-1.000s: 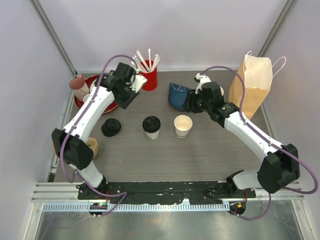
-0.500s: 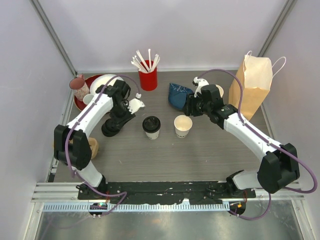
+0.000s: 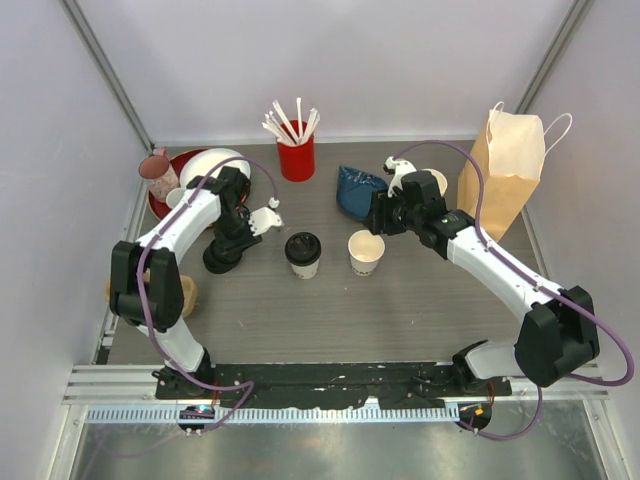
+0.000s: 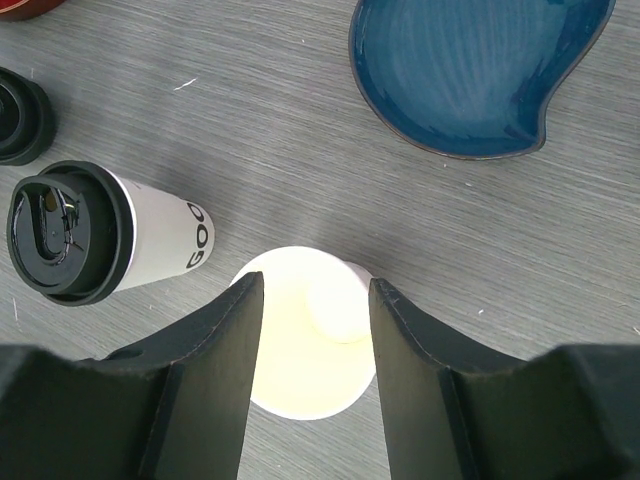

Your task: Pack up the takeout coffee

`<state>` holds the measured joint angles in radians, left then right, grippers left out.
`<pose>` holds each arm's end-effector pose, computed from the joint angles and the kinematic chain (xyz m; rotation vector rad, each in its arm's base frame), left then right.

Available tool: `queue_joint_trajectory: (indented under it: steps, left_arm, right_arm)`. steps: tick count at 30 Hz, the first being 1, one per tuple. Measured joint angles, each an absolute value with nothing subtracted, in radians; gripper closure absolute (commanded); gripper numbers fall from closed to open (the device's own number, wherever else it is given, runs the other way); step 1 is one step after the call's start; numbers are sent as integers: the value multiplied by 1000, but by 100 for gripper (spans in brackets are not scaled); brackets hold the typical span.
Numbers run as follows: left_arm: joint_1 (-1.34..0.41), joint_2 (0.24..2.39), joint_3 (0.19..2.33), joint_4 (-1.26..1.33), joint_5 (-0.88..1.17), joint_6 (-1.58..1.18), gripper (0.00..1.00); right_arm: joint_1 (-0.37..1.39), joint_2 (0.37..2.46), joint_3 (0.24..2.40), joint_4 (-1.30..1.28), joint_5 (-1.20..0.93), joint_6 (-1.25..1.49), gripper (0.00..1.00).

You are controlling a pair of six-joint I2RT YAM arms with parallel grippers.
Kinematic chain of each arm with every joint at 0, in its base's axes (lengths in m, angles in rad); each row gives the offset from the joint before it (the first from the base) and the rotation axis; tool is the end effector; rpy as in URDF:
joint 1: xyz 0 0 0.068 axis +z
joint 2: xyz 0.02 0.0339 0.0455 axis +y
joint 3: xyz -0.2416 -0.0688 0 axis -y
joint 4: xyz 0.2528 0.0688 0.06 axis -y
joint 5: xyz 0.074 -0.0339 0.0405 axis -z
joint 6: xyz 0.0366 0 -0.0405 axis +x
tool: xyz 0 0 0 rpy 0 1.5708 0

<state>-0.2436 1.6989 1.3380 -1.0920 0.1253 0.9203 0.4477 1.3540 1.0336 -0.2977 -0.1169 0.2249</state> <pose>0.3109 -0.0820 0.2104 1.6509 2.4890 -0.1182 0.2837 0.1410 0.2628 -0.3147 2.2075 0.5026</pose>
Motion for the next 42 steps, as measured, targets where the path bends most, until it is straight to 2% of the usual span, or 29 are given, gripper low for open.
queue_joint_trajectory:
  steps: [14,20,24,34,42]
  left_arm:
    - [-244,1768,1302,-1057,49,929,67]
    - [-244,1768,1302,-1035,25,928,80]
    - [-244,1769,1302,-1028,19,925,100]
    - [-244,1774,1331,-1052,16,891,100]
    - [-185,1774,1441,-1046,95,716,100]
  right_arm:
    - [448,1354,1021,-302,-126,216,47]
    - [448,1354,1021,-302,-130,215,48]
    - [448,1354,1021,-302,-134,215,48]
    - [448,1354,1021,-302,-141,215,48]
    - [449,1354,1021,-310,-141,216,51]
